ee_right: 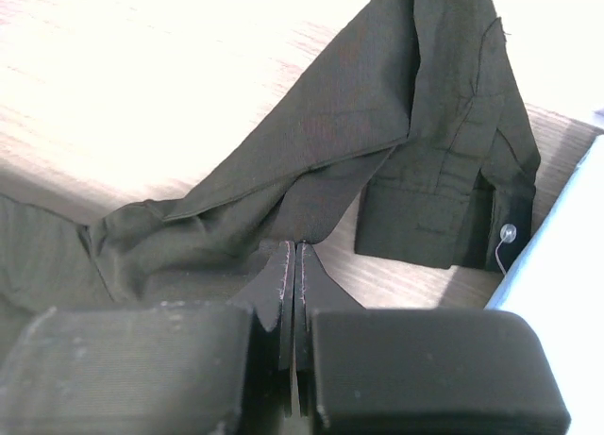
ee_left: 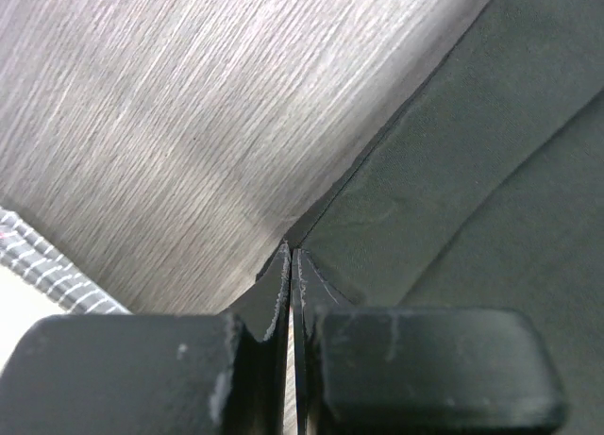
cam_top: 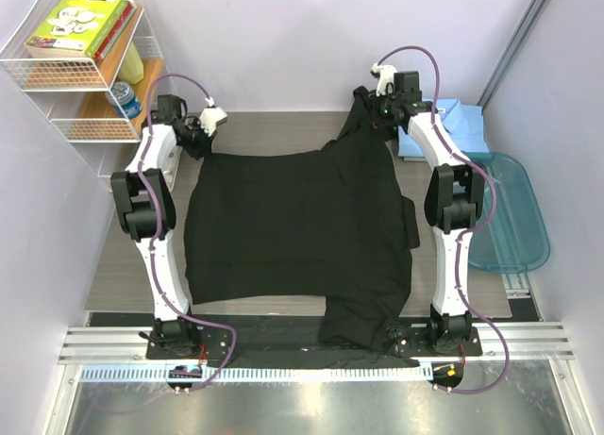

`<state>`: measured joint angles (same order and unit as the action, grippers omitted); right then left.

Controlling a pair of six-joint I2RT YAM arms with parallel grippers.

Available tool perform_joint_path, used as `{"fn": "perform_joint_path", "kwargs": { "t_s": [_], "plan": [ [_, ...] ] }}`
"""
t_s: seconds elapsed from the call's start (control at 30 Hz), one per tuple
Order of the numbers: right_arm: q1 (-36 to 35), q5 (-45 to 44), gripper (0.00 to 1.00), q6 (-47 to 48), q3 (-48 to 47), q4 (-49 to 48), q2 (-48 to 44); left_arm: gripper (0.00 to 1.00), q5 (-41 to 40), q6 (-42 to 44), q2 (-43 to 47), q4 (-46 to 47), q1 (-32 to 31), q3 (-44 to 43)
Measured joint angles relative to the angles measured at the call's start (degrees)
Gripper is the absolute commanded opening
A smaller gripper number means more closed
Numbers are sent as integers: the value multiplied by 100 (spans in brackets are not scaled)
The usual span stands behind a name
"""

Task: Fold and stack the long sleeve shirts
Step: Neatly place the folded shirt into the bin

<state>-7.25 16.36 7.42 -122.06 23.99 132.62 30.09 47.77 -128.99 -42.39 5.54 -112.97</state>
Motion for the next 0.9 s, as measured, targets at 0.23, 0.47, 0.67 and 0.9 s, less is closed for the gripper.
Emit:
{"fn": "perform_joint_path", "kwargs": {
  "t_s": [0.23,0.47,0.67,0.9],
  "plan": [
    [15,212,1,2,789,72,-682,0,42,332,507,-48,37,520],
    [24,422,1,-17,2052,133,-1878,0,131,684,1370,-103,146,1517],
    [24,551,1,-22,3152,61,-2830,0,210,1038,2061,-155,175,2293],
    [24,590,1,17,4306,55,-3198,0,155,1469,2212,-245,177,3032]
  ]
}}
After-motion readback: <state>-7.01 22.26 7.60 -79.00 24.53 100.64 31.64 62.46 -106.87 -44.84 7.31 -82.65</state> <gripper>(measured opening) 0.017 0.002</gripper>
